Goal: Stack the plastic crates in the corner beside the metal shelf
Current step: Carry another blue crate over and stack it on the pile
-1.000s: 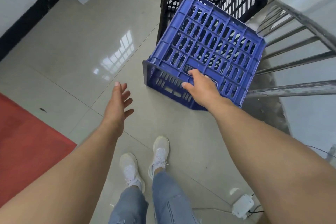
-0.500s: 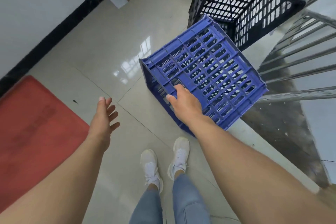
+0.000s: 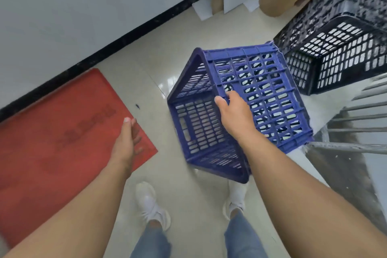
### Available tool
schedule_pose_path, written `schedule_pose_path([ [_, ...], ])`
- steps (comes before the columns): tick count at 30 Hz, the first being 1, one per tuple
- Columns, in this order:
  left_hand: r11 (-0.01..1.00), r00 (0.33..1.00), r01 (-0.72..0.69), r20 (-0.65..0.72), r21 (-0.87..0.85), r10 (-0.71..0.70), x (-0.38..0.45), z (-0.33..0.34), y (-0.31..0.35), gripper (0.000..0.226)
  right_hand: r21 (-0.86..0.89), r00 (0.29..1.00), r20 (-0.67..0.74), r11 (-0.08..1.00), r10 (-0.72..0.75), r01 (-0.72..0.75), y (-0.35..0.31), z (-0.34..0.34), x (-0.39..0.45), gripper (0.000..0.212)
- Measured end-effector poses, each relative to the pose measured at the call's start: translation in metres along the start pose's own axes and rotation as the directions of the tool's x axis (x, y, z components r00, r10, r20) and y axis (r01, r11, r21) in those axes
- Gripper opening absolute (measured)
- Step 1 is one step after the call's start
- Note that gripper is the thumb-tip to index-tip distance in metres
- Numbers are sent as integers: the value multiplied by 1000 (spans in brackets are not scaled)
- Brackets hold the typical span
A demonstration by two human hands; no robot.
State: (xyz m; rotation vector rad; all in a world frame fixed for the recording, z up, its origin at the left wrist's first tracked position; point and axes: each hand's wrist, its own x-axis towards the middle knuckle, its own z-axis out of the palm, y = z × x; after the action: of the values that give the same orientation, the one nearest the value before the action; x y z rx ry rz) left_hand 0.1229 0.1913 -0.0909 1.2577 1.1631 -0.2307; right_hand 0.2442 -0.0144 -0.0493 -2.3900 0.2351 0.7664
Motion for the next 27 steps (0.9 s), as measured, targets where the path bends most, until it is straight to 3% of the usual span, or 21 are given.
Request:
schedule_pose_path([
  [4, 999, 998, -24, -59, 27, 25, 24, -74, 3, 54, 83, 996, -70, 995, -55, 61, -33, 29, 7, 28],
  [9, 1000, 996, 13, -88, 23, -11, 53, -115, -4, 53, 23, 978, -181, 994, -99, 105, -47, 32, 28, 40],
  [15, 996, 994, 62, -89, 67, -56, 100, -108, -19, 52, 42, 974, -225, 999, -21, 31, -20, 28, 60, 33],
  [19, 976, 991, 31, -132, 217, -2, 144, -97, -31, 53, 102, 956, -291, 995, 38, -9, 6, 20, 84, 31],
  [22, 949, 990, 93, -128, 302, -57, 176, -85, -44, 56, 123, 945, -318, 992, 73, -36, 24, 14, 101, 34],
  [24, 949, 987, 147, -103, 280, -123, 193, -72, -56, 54, 125, 940, -330, 991, 83, -43, 33, 11, 111, 32],
  [27, 961, 965, 254, 39, 106, -260, 201, -51, -71, 53, 125, 930, -359, 992, 73, -30, 43, 8, 123, 30],
])
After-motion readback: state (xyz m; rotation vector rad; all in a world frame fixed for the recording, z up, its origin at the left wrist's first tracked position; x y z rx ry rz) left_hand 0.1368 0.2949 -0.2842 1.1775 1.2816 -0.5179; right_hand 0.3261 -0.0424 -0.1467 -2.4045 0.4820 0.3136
